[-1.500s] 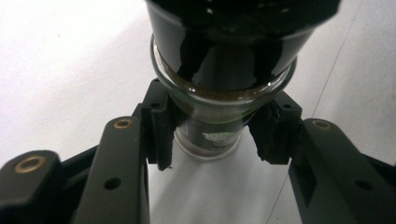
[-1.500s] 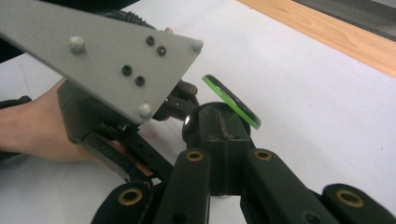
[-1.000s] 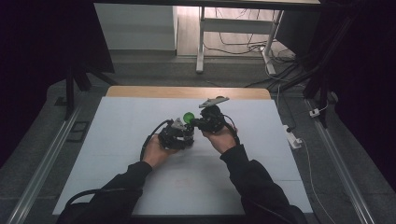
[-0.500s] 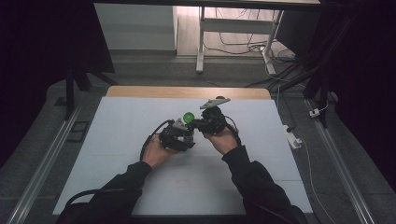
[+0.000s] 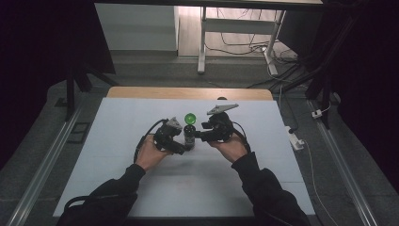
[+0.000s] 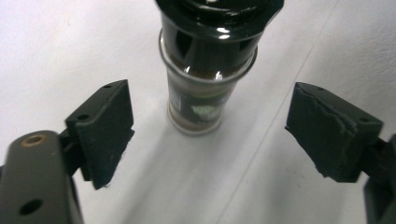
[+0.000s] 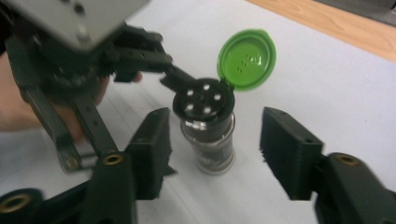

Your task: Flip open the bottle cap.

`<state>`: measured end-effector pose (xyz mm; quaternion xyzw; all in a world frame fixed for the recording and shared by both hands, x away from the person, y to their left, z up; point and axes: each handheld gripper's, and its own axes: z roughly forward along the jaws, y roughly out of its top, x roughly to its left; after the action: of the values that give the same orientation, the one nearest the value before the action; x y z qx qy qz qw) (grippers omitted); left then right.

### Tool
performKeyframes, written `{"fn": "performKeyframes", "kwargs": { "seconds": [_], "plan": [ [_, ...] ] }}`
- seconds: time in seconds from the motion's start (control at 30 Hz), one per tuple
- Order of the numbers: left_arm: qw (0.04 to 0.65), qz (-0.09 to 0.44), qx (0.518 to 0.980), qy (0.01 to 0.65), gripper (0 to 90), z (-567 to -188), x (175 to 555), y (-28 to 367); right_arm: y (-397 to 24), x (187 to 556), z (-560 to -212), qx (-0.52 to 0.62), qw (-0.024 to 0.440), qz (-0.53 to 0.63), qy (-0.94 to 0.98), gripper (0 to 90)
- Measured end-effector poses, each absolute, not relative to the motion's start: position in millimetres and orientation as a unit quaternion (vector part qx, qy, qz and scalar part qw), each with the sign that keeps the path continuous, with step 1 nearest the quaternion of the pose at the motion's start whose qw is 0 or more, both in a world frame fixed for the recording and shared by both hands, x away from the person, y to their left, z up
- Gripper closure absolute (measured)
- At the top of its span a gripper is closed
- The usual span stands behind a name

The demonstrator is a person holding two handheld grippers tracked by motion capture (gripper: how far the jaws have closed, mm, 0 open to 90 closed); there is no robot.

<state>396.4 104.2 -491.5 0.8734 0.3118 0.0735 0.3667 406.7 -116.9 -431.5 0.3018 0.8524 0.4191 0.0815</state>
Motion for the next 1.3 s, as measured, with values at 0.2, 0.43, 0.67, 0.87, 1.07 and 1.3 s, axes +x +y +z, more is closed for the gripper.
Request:
{"fn": "performKeyframes", "kwargs": {
  "seconds": [0.2, 0.43, 0.67, 0.87, 1.07, 1.3],
  "plan": [
    [0.372, 0.052, 0.869, 0.323, 6.9, -484.1, 386.6, 119.7, -125.2, 394.1, -433.2, 0.303, 0.075, 0.42, 0.852, 26.3],
    [0.387, 0.044, 0.86, 0.331, 3.3, -474.9, 363.5, 141.4, -134.4, 377.5, -434.8, 0.3, 0.07, 0.413, 0.857, 12.8],
    [0.404, 0.037, 0.85, 0.336, 2.1, -469.1, 338.0, 164.9, -144.8, 360.0, -434.6, 0.294, 0.073, 0.412, 0.86, 6.2],
    [0.418, 0.036, 0.838, 0.349, 1.4, -465.9, 317.5, 183.6, -155.6, 345.6, -435.3, 0.29, 0.081, 0.412, 0.86, 1.0],
    [0.429, 0.041, 0.828, 0.36, 0.0, -462.4, 293.7, 200.4, -174.7, 330.6, -436.6, 0.298, 0.085, 0.415, 0.856, 0.0],
    [0.435, 0.055, 0.816, 0.378, 0.0, -462.0, 263.7, 223.3, -201.7, 314.7, -439.0, 0.318, 0.096, 0.415, 0.847, 0.0]
  ]
}}
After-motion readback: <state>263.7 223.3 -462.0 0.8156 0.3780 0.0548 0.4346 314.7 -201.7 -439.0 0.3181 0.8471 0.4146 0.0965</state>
